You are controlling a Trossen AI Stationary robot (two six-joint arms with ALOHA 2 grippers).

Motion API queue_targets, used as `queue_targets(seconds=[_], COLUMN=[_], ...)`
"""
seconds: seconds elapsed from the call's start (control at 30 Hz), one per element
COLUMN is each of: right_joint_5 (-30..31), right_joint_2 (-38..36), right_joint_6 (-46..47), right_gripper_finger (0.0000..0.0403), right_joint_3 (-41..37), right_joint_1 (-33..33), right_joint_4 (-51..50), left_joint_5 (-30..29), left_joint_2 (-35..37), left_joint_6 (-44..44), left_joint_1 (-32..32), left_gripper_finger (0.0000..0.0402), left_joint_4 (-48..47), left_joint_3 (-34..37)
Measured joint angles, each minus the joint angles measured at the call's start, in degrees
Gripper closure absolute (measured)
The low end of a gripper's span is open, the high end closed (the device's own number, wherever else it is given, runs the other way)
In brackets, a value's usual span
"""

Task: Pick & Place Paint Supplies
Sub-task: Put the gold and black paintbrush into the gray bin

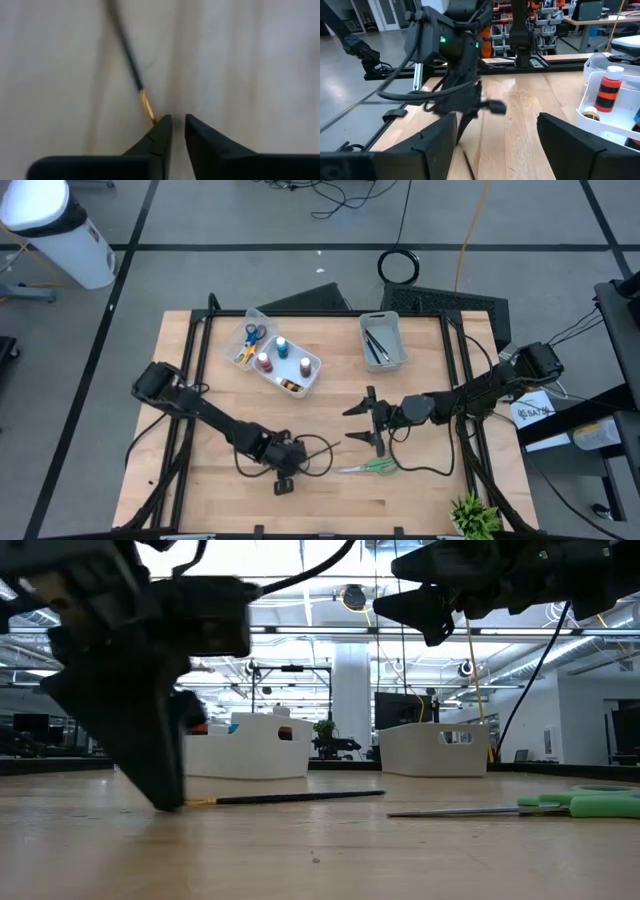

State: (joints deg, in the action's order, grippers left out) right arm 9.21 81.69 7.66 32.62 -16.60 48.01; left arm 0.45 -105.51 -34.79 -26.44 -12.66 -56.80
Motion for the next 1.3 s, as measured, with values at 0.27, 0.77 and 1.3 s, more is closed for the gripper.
queue_targets(seconds=[0.27, 0.77, 1.3], right_joint_5=[0.0, 0.0, 0.0], right_joint_2=[0.0, 0.0, 0.0], right_joint_6=[0.2, 0.2, 0.2], right_gripper_finger=[0.0145, 0.0145, 0.0145], right_joint_3=[0.0, 0.0, 0.0], right_joint_1=[0.0, 0.0, 0.0], right_joint_4=[-0.2, -0.2, -0.3], left_joint_5=[-7.9, -15.5, -13.4], left_joint_2=[4.8, 5.1, 3.8], left_joint_6=[0.0, 10.5, 9.6], left_joint_1=[-0.3, 1.2, 2.0], left_gripper_finger=[0.0392, 0.0392, 0.0397], left_joint_4=[-5.1, -4.8, -4.8], left_joint_3=[0.1, 0.1, 2.5])
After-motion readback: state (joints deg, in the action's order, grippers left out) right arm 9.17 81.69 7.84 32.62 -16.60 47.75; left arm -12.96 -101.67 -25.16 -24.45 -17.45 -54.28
